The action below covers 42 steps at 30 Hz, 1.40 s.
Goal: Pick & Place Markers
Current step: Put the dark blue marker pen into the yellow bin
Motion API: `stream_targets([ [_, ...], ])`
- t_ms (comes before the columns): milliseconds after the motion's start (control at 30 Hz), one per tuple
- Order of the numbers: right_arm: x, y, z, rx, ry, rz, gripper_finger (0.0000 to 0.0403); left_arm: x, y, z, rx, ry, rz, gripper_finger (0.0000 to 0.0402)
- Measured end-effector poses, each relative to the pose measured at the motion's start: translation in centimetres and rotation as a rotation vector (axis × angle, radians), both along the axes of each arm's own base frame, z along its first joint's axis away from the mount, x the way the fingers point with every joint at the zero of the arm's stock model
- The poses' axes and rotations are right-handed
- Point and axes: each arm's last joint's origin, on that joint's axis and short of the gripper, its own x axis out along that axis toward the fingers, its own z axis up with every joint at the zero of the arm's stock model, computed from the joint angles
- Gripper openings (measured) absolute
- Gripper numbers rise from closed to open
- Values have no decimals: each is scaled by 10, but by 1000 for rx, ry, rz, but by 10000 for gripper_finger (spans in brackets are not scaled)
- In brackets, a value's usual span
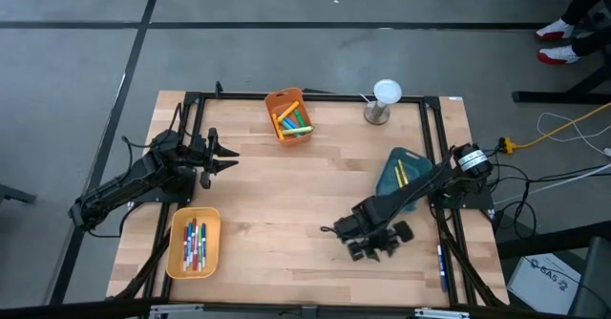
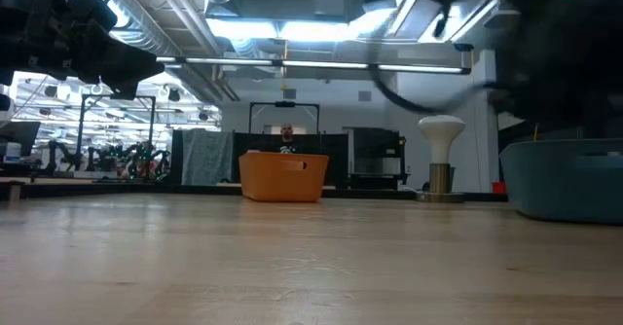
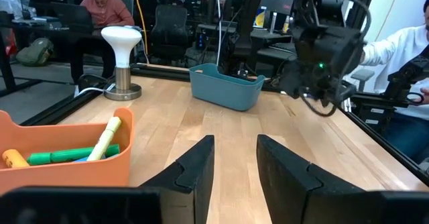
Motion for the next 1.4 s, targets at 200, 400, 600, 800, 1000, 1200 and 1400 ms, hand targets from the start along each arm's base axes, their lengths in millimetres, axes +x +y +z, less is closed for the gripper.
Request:
stream_targets([
  [200,-16,19,-8,56,177,32,149,0,0,0,0,0,0,111],
  [400,-35,36,-6,-4,290,41,149,0,0,0,0,0,0,108],
  [600,-63,51,-2,-85,444,88,149,0,0,0,0,0,0,108],
  [800,-85,60,1,-209,570,82,149,0,0,0,0,0,0,111],
  [1000,-99,66,-17,-242,591,39,149,0,0,0,0,0,0,107],
  [1200,-104,66,-45,-94,555,50,149,0,0,0,0,0,0,111],
  [1400,-108,68,-53,3,442,205,149,0,0,0,0,0,0,108],
])
